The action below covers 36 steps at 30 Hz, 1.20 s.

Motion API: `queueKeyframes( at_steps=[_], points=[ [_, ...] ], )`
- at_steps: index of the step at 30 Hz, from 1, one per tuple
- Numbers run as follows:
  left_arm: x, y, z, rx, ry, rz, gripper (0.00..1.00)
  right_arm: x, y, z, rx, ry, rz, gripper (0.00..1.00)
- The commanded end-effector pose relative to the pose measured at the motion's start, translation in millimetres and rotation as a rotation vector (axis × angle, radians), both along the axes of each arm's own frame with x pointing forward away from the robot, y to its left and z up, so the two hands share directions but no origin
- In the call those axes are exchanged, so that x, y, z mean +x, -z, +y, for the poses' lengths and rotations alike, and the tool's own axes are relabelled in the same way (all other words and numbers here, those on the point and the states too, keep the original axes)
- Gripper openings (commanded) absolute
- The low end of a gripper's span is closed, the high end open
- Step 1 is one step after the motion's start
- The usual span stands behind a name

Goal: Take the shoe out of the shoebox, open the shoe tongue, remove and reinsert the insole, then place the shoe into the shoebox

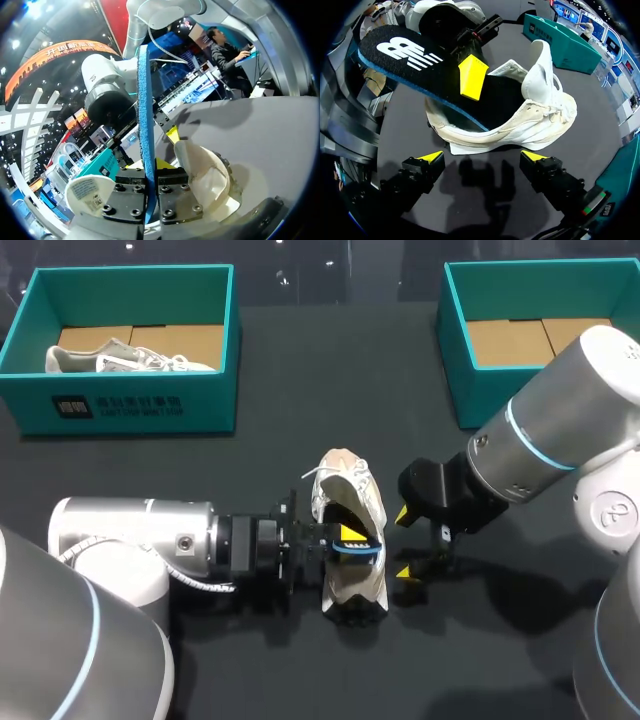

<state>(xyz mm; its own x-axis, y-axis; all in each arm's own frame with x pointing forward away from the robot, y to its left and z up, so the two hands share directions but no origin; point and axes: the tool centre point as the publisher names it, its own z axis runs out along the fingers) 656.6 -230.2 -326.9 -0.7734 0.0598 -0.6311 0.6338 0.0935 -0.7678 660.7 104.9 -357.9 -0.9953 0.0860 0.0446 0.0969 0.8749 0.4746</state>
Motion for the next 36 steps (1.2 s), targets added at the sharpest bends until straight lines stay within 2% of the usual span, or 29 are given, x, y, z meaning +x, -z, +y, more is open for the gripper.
queueKeyframes(
  at_steps=[1, 7, 12, 13, 14, 15, 19, 29, 31, 32, 33, 36],
  points=[
    [11.0, 12.0, -6.0, 0.008, 0.003, -0.008, 0.00, -1.3, 0.7, 0.7, -0.002, 0.002, -0.003, 1.00],
    [22.1, 24.6, -6.9, 0.047, -0.039, -0.038, 0.00, -1.3, 0.7, 0.7, -0.002, 0.002, -0.003, 1.00],
    [22.1, 21.4, -6.8, 0.045, -0.046, -0.029, 0.00, -1.3, 0.7, 0.7, -0.002, 0.002, -0.003, 1.00],
    [20.7, 19.3, -6.4, 0.044, -0.046, -0.029, 0.02, -1.3, 0.7, 0.7, -0.002, 0.002, -0.003, 1.00],
    [18.8, 16.7, -6.0, 0.043, -0.045, -0.028, 0.20, -1.3, 0.7, 0.7, -0.002, 0.002, -0.003, 1.00],
    [16.7, 14.1, -5.5, 0.041, -0.044, -0.029, 0.30, -1.3, 0.7, 0.7, -0.002, 0.002, -0.003, 1.00],
    [6.9, 0.3, -3.3, 0.028, -0.037, -0.034, 0.36, -1.3, 0.7, 0.7, -0.002, 0.002, -0.003, 1.00],
    [-12.9, -26.2, -1.9, 0.026, -0.025, -0.023, 0.32, -1.3, 0.7, 0.7, -0.002, 0.002, -0.003, 1.00],
    [-14.8, -26.9, -3.8, 0.030, -0.027, -0.021, 0.23, -1.3, 0.7, 0.7, -0.002, 0.002, -0.003, 1.00],
    [-14.6, -25.9, -5.5, 0.029, -0.029, -0.020, 0.09, -1.3, 0.7, 0.7, -0.002, 0.002, -0.003, 1.00],
    [-14.0, -23.5, -7.0, 0.026, -0.030, -0.015, 0.00, -1.3, 0.7, 0.7, -0.002, 0.002, -0.003, 1.00],
    [-10.5, -14.5, -11.3, 0.024, -0.029, -0.009, 0.00, -1.3, 0.7, 0.7, -0.002, 0.002, -0.003, 1.00]
  ],
)
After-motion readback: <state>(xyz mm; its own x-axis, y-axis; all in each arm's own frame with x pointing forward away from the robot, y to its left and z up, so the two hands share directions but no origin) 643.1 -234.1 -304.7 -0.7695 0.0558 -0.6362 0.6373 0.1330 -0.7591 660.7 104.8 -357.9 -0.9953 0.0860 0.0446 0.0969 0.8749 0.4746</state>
